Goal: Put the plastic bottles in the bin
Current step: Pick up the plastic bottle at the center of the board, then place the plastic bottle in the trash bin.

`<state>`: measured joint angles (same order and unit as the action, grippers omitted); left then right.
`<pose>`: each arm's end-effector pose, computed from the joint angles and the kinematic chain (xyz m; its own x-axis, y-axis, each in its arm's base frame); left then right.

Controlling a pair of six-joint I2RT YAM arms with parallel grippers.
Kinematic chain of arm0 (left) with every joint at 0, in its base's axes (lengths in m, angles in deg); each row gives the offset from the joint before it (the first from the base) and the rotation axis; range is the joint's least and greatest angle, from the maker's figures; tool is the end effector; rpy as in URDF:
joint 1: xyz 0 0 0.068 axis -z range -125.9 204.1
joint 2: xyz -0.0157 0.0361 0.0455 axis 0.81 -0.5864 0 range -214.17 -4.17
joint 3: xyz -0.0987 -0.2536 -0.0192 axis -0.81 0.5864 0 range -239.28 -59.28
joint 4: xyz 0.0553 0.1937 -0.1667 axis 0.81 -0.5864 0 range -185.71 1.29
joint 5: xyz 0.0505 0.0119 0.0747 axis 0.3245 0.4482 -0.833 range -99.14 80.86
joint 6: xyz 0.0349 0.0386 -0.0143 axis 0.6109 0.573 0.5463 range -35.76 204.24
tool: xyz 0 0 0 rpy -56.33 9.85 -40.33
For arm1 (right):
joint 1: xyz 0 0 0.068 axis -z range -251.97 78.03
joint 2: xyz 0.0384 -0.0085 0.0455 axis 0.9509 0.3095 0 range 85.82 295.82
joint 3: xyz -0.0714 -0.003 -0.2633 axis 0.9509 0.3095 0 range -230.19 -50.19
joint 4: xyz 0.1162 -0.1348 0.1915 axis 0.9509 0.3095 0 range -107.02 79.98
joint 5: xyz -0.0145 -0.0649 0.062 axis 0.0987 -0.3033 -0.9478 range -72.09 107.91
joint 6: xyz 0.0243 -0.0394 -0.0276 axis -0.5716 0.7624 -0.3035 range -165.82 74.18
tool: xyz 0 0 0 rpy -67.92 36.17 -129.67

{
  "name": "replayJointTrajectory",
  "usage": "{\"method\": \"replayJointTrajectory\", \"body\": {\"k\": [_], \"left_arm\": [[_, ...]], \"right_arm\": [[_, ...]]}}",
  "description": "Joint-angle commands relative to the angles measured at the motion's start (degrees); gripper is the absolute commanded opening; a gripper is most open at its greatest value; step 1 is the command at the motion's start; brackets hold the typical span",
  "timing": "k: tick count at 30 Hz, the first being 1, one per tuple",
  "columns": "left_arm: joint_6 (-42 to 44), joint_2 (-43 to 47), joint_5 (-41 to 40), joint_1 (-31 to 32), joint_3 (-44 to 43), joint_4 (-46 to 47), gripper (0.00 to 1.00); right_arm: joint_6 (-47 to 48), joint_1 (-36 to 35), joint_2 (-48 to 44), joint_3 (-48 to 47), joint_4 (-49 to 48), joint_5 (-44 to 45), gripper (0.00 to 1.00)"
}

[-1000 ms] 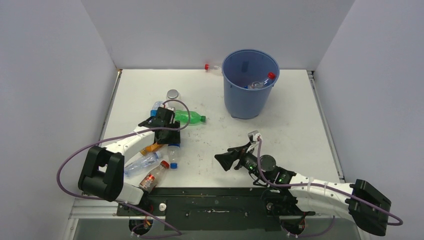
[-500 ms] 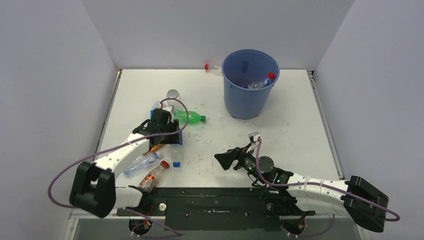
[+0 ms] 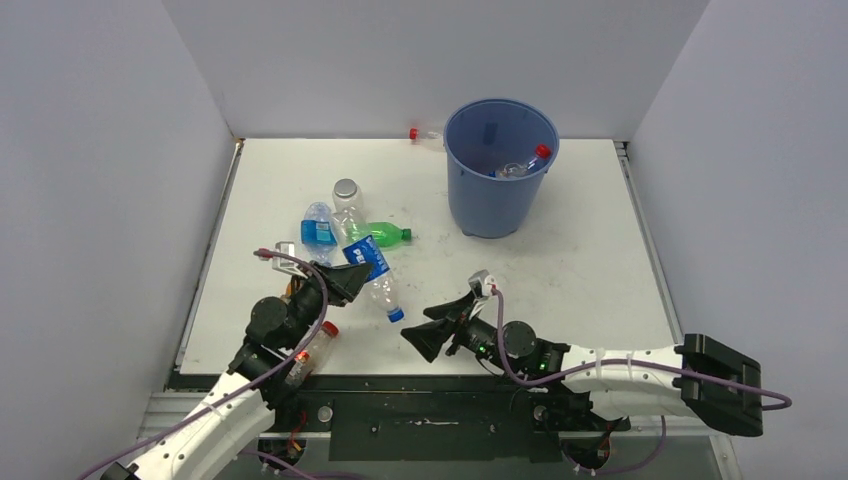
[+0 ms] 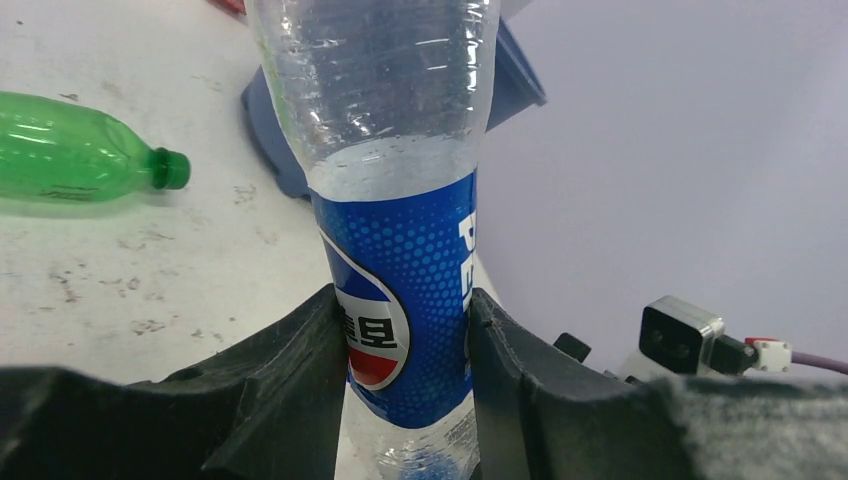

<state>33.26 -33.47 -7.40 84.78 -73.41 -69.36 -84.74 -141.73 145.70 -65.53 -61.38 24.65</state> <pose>0.1296 -0.0781 0.2444 -0.3770 -0.6792 -0.6297 0.3861 0.5027 -0.7734 0.0778 0.1989 0.2125 -0.5608 0.2826 -0.7782 -0.6926 0.3548 0.6280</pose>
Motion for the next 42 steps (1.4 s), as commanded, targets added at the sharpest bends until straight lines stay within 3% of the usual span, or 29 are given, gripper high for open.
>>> {"method": "replayJointTrajectory", "body": {"k": [1,13,15,19,24,25,26,27,28,29,34,37,42], "left_arm": [[-9.4,1.9,-4.1,2.1,1.8,16.3,0.00],[-12.8,1.0,-3.5,5.2,2.1,18.7,0.00],[-12.8,1.2,-3.6,5.6,2.3,18.6,0.00],[-12.7,2.1,-3.7,6.0,2.2,17.8,0.00],[-11.7,3.0,-3.1,6.1,1.8,15.5,0.00],[-11.6,3.1,-2.9,6.1,1.8,15.3,0.08],[-11.1,3.2,-2.5,6.1,1.6,14.8,0.21],[-10.3,3.3,-2.0,6.1,1.1,14.0,0.53],[-9.2,3.6,-1.8,6.1,0.4,12.6,0.80],[-7.9,4.2,-1.8,6.0,-0.7,9.7,0.99],[7.2,11.6,-8.1,6.0,-9.6,-8.8,0.96],[26.9,13.3,-8.1,6.0,-17.2,-17.4,0.96],[51.7,1.6,-2.0,6.0,-35.6,-39.0,0.96]], "right_arm": [[2.7,-1.7,2.2,-4.2,-4.8,5.9,0.90],[3.5,-1.7,8.1,-11.3,-3.3,8.3,0.95],[3.7,-1.7,8.5,-11.9,-3.3,8.0,0.87],[4.3,-1.7,9.9,-14.0,-2.1,6.4,0.58],[4.8,-1.7,9.8,-14.0,-3.2,4.5,0.34],[5.2,-1.7,9.6,-14.1,-3.3,3.2,0.27],[5.8,-1.6,9.3,-14.2,-3.3,2.4,0.17],[6.0,-1.7,8.9,-14.4,-2.4,2.1,0.07],[6.1,-1.7,8.2,-14.7,-0.8,1.9,0.06],[6.6,-1.7,7.1,-14.8,0.8,1.6,0.05],[9.5,-1.5,-2.4,-17.8,20.4,3.6,0.05],[12.4,-0.9,-8.5,-24.3,39.3,5.7,0.05],[15.0,-0.5,-10.3,-36.2,70.4,8.0,0.05]]}}
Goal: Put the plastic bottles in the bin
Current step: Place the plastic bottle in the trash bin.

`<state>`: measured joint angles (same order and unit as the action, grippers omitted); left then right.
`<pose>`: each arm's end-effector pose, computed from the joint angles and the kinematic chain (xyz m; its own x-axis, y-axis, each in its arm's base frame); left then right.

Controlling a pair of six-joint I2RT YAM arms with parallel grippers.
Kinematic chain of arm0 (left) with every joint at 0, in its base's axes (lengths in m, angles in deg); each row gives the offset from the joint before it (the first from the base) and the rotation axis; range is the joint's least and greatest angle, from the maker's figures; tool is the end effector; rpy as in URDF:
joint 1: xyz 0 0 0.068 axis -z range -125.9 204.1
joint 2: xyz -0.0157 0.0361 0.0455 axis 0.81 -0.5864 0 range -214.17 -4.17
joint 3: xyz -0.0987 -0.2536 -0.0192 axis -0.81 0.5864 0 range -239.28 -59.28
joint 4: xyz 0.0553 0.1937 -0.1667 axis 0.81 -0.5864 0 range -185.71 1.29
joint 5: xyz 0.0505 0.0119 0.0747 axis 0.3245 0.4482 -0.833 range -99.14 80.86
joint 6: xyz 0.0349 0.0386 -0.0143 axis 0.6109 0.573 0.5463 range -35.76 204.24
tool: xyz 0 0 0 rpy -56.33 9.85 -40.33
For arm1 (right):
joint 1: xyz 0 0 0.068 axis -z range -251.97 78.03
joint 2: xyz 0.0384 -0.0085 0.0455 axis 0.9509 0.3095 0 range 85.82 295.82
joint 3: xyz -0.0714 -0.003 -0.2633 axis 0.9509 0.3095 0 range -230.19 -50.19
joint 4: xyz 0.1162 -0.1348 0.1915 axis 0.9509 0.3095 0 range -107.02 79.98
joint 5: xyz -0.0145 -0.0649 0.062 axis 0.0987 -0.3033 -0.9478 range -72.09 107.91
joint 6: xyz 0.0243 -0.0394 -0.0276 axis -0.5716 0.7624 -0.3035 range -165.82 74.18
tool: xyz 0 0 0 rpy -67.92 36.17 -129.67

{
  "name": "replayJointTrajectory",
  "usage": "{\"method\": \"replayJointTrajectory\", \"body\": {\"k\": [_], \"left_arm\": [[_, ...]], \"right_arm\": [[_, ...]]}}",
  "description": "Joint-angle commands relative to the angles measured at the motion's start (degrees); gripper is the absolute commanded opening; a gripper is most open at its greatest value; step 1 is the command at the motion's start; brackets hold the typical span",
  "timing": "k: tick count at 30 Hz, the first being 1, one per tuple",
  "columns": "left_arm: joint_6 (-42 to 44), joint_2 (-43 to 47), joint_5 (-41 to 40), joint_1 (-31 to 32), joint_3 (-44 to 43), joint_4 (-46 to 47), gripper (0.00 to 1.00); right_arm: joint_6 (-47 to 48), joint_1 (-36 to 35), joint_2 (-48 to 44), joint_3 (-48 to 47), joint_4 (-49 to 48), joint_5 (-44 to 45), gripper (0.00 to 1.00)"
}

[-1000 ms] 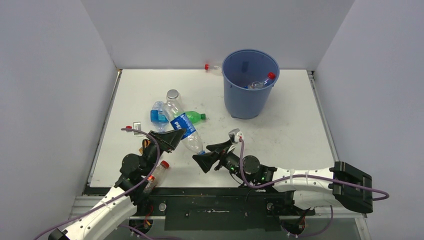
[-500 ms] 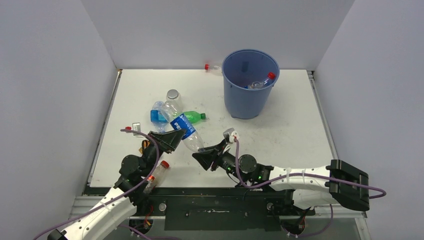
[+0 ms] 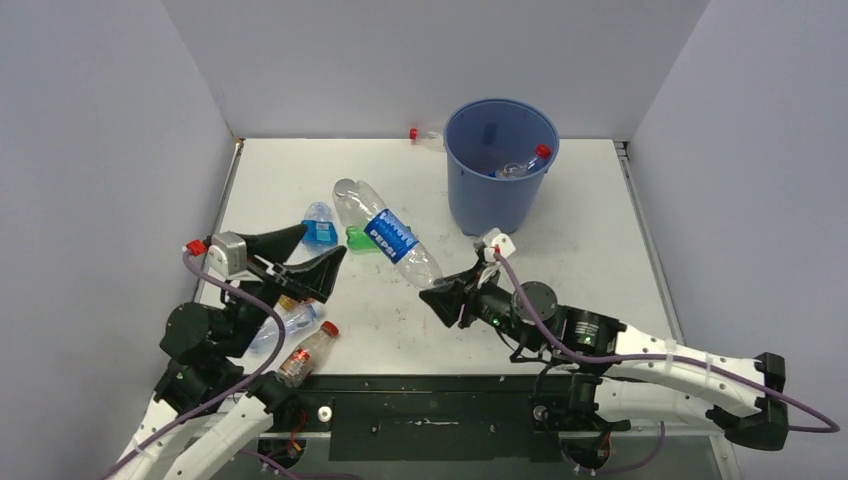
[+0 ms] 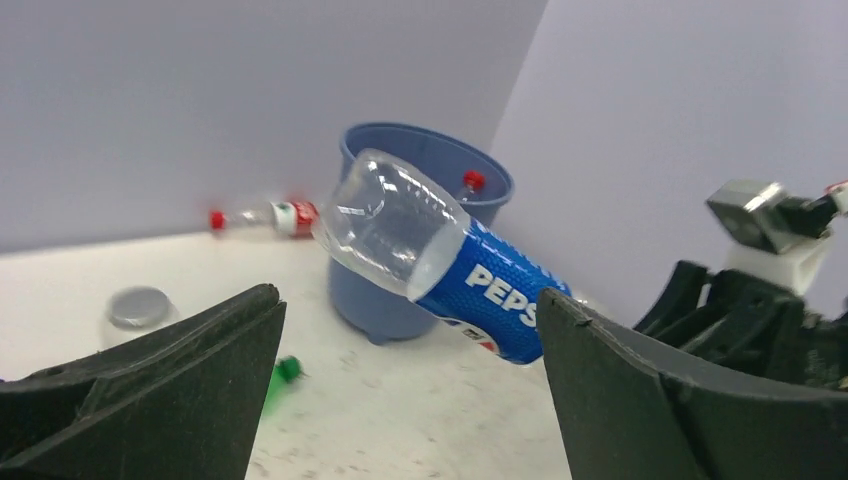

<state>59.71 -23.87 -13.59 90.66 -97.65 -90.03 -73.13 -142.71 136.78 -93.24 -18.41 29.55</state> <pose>0.0731 -0.0508 0.3703 -0.0040 -0.5123 -0.8588 0.5855 0.6950 -0.4173 0.0770 0.1984 0.3319 -0.4272 0.1397 -0.8933 -0.7456 0.5044 0.4355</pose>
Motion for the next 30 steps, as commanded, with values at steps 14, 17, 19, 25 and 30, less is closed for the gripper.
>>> {"method": "replayJointTrajectory", "body": {"k": [14,17,19,25,30], "left_arm": [[69.0,-24.2,4.6,19.8,-25.3,-38.3,0.96],[73.2,-28.0,-5.0,27.6,-25.2,-38.7,0.96],[75.9,-29.5,-9.2,30.9,-23.7,-37.4,0.96],[79.9,-32.1,-10.0,31.6,-22.3,-33.8,0.96],[81.3,-34.3,-11.4,30.9,-21.0,-32.7,0.98]], "right_arm": [[3.9,0.6,3.0,-22.3,48.3,-3.4,0.05],[4.8,0.6,4.5,-24.7,49.1,-3.6,0.05],[5.3,0.6,5.3,-25.7,49.1,-4.3,0.05],[5.6,0.6,6.4,-26.5,48.6,-7.2,0.05],[5.9,0.5,5.9,-27.0,48.2,-8.5,0.05]]}}
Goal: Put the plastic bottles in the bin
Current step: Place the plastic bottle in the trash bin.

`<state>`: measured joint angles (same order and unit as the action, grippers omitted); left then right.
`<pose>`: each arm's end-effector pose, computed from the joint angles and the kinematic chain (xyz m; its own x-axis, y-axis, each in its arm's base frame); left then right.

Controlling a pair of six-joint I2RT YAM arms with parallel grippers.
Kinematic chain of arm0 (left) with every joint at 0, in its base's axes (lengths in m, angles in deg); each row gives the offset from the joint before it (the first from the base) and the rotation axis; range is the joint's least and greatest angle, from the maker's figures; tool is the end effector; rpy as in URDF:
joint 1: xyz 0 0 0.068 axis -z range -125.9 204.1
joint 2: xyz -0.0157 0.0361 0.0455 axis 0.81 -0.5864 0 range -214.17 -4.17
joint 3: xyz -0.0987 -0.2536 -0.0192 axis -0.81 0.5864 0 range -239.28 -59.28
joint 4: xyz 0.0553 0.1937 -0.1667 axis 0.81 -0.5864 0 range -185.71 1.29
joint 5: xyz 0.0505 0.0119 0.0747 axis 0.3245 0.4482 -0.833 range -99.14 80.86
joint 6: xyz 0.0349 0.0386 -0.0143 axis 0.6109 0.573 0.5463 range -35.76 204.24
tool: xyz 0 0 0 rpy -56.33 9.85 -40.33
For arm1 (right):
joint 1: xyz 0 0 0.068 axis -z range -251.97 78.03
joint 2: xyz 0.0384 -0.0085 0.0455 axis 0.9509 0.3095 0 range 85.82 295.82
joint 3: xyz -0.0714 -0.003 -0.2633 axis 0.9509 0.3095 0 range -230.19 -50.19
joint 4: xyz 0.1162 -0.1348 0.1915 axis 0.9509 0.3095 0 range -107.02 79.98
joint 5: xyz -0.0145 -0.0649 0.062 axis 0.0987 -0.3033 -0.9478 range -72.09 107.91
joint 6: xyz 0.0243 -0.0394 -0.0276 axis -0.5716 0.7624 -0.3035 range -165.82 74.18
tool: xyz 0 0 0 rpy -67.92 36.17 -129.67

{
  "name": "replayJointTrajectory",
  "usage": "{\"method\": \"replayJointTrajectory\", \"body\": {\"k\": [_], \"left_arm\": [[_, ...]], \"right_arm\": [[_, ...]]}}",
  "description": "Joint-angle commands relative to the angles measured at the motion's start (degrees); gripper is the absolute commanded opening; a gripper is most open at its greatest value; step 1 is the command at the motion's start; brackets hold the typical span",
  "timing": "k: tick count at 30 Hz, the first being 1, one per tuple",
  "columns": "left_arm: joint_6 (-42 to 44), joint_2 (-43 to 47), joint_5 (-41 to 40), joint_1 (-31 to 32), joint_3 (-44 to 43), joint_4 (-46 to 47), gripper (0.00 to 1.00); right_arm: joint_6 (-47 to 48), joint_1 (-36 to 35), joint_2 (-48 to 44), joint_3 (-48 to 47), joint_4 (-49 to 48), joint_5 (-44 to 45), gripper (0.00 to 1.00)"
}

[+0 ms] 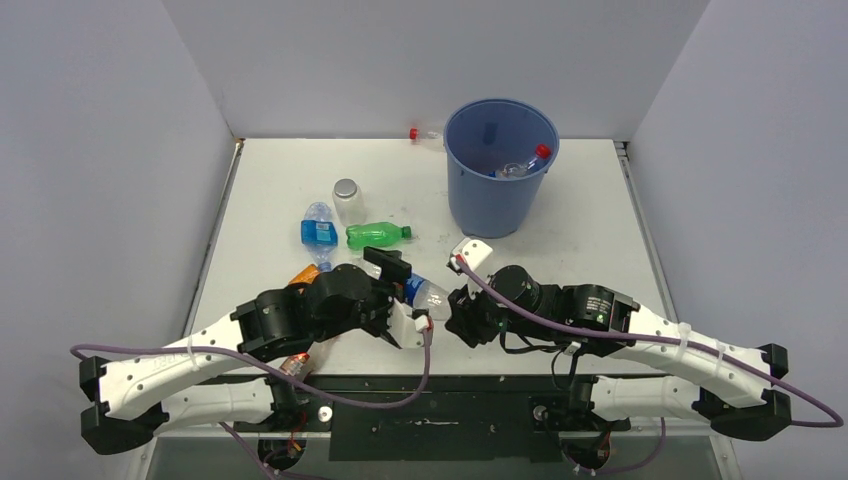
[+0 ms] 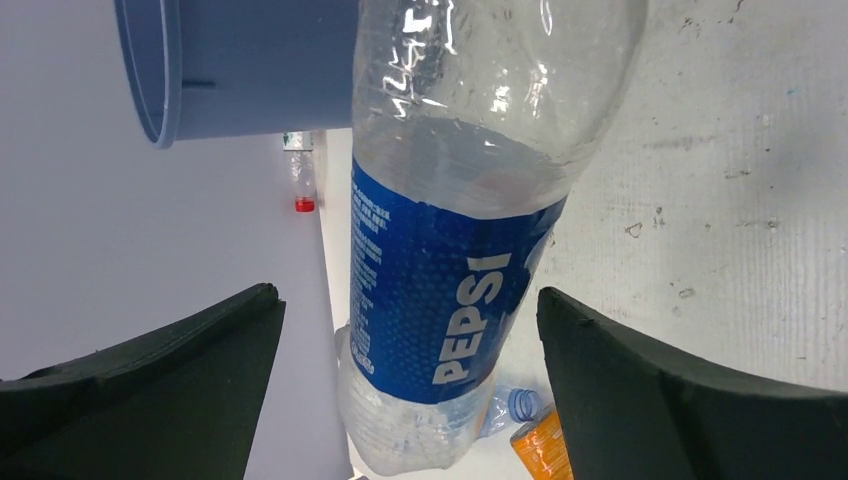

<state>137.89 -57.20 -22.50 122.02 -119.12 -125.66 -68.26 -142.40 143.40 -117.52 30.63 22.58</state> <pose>0.0796 -0.1743 0.3584 0.5538 0.7195 -0.4191 0.6418 -0.0483 0.7653 0.0685 0.1837 0.3698 -0.5405 -0.3845 -0.7483 -0.7696 0.5854 0.2550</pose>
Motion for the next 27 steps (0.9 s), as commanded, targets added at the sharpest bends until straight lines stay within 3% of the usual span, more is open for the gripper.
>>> {"method": "replayJointTrajectory", "body": {"k": [1,2,5,10,15,16,18,20,24,27], "left_arm": [[3.1,-1.2,-2.3,-0.9,0.7,3.2,0.99],[2.7,-1.2,-1.9,-1.3,1.1,3.7,1.00],[1.5,-0.7,1.1,-3.2,2.7,5.5,0.89],[-0.2,-0.3,2.7,-4.1,4.5,7.6,0.62],[-2.7,1.2,3.9,-4.0,5.4,10.2,0.49],[-3.8,1.6,4.1,-4.1,5.7,11.3,0.47],[-6.3,2.3,5.1,-4.1,6.2,12.9,0.44],[-9.7,2.8,6.3,-4.1,6.8,14.2,0.43],[-17.0,3.7,8.1,-4.3,9.1,18.1,0.41],[-27.5,4.3,12.2,-6.8,12.3,25.3,0.42]], "right_arm": [[1.0,0.2,-0.9,-2.8,-0.9,-1.8,0.05],[1.1,0.2,-1.2,-2.9,-1.2,-2.2,0.05],[1.2,0.2,-1.8,-2.4,-2.8,-3.9,0.05],[1.3,0.2,-1.5,-2.5,-4.0,-4.2,0.05],[1.7,0.2,-2.0,-3.3,-4.9,-6.0,0.07],[1.7,0.2,-2.4,-3.3,-5.4,-6.0,0.21],[2.0,0.2,-3.8,-3.3,-6.9,-5.7,0.62],[2.0,0.3,-5.7,-2.9,-9.0,-4.0,0.85],[2.5,0.2,-11.1,-1.7,-15.5,-0.2,1.00],[2.5,0.2,-16.6,2.2,-24.3,2.7,0.95]]}}
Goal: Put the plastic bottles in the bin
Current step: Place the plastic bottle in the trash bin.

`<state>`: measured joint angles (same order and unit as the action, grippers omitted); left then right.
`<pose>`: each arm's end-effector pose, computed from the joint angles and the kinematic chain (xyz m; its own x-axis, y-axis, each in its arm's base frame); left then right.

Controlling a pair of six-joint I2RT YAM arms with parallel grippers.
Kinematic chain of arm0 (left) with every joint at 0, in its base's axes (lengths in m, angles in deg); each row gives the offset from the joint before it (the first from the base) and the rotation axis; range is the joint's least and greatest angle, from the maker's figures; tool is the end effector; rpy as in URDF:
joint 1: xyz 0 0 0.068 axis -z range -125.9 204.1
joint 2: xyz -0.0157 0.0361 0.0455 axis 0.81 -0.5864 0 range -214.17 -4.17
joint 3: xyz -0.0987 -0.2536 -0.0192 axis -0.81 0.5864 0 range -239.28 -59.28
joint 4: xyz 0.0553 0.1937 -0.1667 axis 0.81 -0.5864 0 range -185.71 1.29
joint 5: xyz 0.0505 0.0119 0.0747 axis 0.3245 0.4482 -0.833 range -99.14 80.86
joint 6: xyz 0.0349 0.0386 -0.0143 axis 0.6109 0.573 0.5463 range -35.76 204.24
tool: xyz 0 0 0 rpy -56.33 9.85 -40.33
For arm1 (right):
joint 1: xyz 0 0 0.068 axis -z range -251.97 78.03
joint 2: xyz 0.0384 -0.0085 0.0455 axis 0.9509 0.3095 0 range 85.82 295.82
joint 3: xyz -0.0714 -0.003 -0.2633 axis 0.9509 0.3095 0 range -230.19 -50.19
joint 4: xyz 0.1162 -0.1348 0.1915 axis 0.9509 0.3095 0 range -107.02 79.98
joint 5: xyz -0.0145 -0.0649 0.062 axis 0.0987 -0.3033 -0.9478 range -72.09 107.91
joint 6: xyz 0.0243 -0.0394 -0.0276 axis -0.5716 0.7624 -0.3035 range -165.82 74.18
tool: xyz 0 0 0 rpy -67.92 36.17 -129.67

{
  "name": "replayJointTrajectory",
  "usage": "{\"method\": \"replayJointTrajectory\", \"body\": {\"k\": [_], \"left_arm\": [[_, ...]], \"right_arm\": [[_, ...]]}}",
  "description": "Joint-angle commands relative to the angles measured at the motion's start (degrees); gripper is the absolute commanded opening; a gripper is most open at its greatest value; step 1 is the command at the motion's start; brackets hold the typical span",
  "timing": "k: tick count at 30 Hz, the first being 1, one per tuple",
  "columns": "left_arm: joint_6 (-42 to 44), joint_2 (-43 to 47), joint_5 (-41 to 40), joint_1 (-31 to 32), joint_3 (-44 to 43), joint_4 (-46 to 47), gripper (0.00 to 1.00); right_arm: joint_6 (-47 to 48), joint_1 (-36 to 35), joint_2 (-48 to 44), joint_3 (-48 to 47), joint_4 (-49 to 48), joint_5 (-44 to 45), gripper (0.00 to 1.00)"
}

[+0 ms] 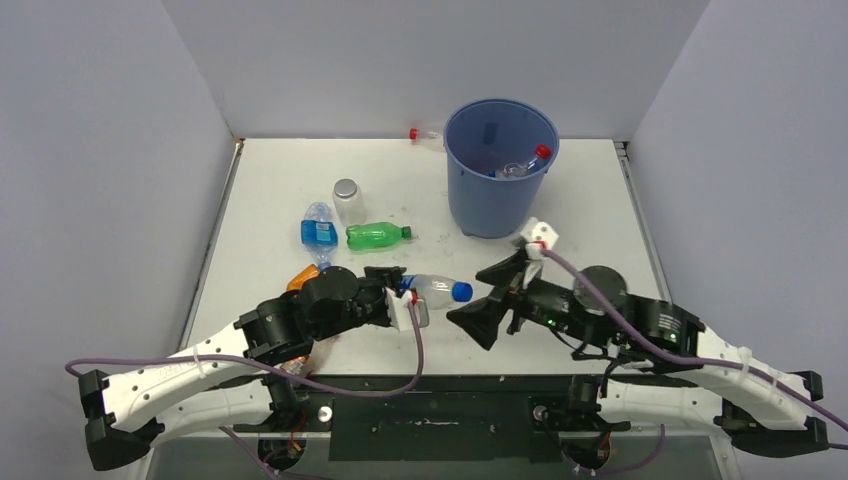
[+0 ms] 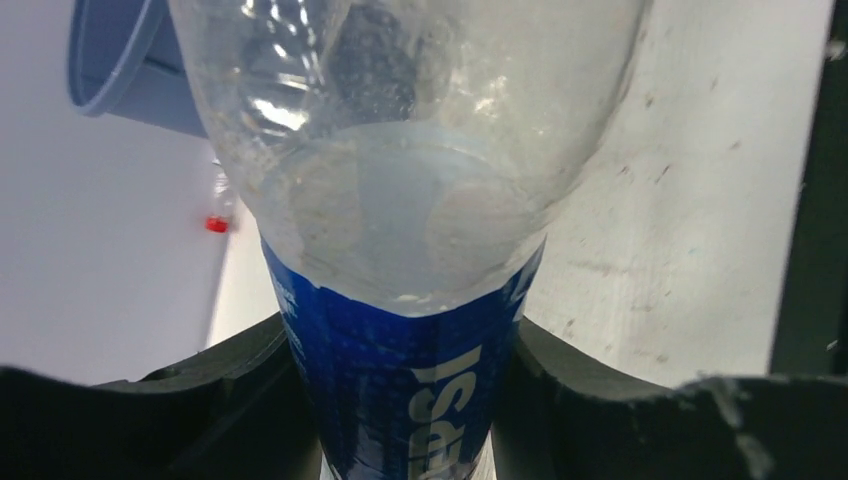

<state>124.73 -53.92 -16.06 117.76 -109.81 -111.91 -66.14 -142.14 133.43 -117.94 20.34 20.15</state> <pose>0.0903 -0.1726 0.3365 0.4169 0.6108 -0.6731 0.7488 0.1889 0.6352 0.0543 0.1462 0.4167 -0.4163 -0.1313 -0.8997 -0.8347 0.4475 0.3209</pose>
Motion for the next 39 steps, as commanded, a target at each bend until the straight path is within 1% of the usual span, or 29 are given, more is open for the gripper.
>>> {"method": "replayJointTrajectory", "body": {"k": [1,4,6,8,10,13,16,20,26,32,37,39], "left_arm": [[-18.2,1.1,9.0,-3.9,4.1,13.6,0.42],[-30.2,1.2,14.8,-7.3,6.7,20.5,0.39],[-36.7,1.2,18.2,-9.4,8.1,25.4,0.37],[-43.0,1.2,22.0,-11.8,9.4,29.3,0.36],[-48.8,1.1,25.8,-13.9,10.6,33.3,0.34],[-54.0,1.1,29.5,-15.0,13.3,38.7,0.31],[-54.2,1.0,30.6,-15.0,14.8,40.7,0.28],[-53.2,0.7,30.3,-14.6,14.8,39.6,0.26],[-51.8,0.9,30.0,-14.3,15.4,39.6,0.26],[-49.2,1.0,28.3,-12.0,16.0,38.4,0.25],[-48.6,1.1,28.1,-11.7,15.8,38.0,0.25],[-48.4,1.5,27.8,-11.6,16.0,38.0,0.25]], "right_arm": [[0.3,0.0,-8.8,4.8,-18.3,6.2,0.94],[0.9,0.0,-15.4,13.7,-32.0,8.7,0.91],[0.7,0.0,-17.6,18.9,-39.7,12.7,0.91],[0.7,0.0,-17.8,21.3,-43.4,17.1,0.91],[1.1,0.0,-16.8,22.5,-45.9,19.7,0.91],[1.8,0.0,-14.5,24.8,-52.2,20.2,0.91],[2.1,0.0,-11.1,26.1,-58.8,17.5,0.91],[2.1,-0.1,-5.2,24.0,-62.0,15.3,0.91],[2.9,0.0,0.8,20.6,-61.0,16.6,0.91],[3.2,-0.1,5.8,16.3,-55.5,17.4,0.92],[2.5,0.0,5.8,15.4,-54.5,17.8,0.96],[2.6,0.0,5.1,14.0,-52.6,18.3,0.98]]}}
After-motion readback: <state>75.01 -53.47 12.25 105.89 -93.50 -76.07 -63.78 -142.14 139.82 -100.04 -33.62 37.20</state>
